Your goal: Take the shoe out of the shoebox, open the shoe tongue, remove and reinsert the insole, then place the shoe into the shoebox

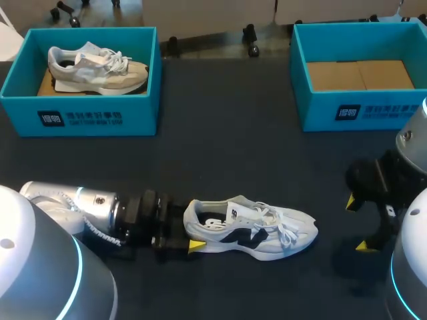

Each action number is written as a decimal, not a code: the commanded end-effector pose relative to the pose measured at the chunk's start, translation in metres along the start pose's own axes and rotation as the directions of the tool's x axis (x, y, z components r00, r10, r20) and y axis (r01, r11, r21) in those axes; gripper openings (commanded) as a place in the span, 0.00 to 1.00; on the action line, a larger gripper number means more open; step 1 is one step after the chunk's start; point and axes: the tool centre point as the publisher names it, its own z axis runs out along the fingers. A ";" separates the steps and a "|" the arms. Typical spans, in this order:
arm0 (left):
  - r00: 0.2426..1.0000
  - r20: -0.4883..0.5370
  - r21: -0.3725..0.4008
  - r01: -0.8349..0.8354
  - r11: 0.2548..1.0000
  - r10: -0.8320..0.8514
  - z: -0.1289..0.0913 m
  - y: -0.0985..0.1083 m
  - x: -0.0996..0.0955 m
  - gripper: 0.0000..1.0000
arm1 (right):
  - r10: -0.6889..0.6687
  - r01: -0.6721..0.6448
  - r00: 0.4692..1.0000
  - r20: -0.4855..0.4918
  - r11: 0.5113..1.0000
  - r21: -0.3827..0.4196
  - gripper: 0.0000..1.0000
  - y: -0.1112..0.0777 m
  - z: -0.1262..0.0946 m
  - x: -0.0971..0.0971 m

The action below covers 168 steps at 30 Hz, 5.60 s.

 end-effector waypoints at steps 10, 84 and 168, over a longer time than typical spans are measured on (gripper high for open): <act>1.000 0.013 0.004 0.002 1.000 -0.002 0.007 -0.001 -0.001 1.00 | -0.001 0.001 1.000 0.001 1.000 0.001 1.00 0.000 0.001 0.000; 0.999 -0.019 0.001 0.042 0.999 -0.042 0.016 0.004 -0.002 0.00 | 0.760 -0.764 0.643 0.089 0.645 0.012 1.00 0.073 -0.013 -0.018; 0.999 -0.019 0.001 0.042 0.999 -0.042 0.016 0.004 -0.002 0.00 | 0.830 -0.993 0.059 0.554 0.107 -0.056 1.00 0.209 0.104 -0.062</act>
